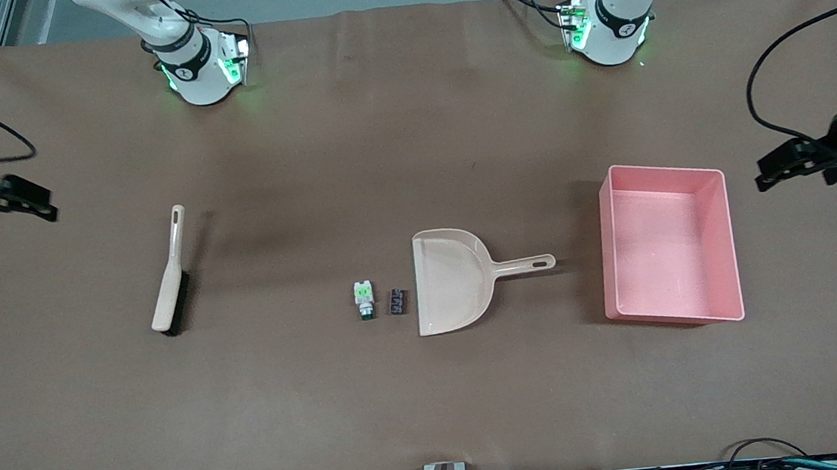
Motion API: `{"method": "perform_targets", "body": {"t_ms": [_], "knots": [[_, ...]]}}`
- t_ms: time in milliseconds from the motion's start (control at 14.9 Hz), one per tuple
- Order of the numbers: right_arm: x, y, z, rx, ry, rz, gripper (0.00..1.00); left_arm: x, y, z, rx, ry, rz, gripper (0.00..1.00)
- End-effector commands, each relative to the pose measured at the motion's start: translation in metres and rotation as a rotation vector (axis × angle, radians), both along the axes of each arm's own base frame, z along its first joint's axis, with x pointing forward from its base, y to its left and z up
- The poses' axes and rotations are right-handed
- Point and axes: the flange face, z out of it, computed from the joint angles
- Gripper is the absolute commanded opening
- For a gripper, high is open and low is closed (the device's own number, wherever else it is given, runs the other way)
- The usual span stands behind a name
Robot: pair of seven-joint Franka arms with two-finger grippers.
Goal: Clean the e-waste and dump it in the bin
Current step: 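Move the right gripper toward the brush while the left gripper reaches the dustpan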
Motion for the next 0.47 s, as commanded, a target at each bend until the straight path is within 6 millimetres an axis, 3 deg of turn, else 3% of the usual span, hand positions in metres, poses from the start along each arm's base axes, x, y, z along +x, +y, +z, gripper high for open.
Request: {"method": "perform_targets", "body": {"t_ms": [0,201,401], "knots": [[0.012,0.006,-0.057,0.043,0.054,0.005,1.00,0.011,-0.050,-0.052,0.005,0.080,-0.107,1.00],[0.003,0.002,-0.145,0.037,0.021,-0.013,1.00,0.028,-0.073,-0.108,-0.019,0.025,-0.213,1.00],[-0.012,0.000,-0.211,0.029,-0.007,-0.024,1.00,0.037,-0.090,-0.142,0.043,0.007,-0.417,0.97]]}}
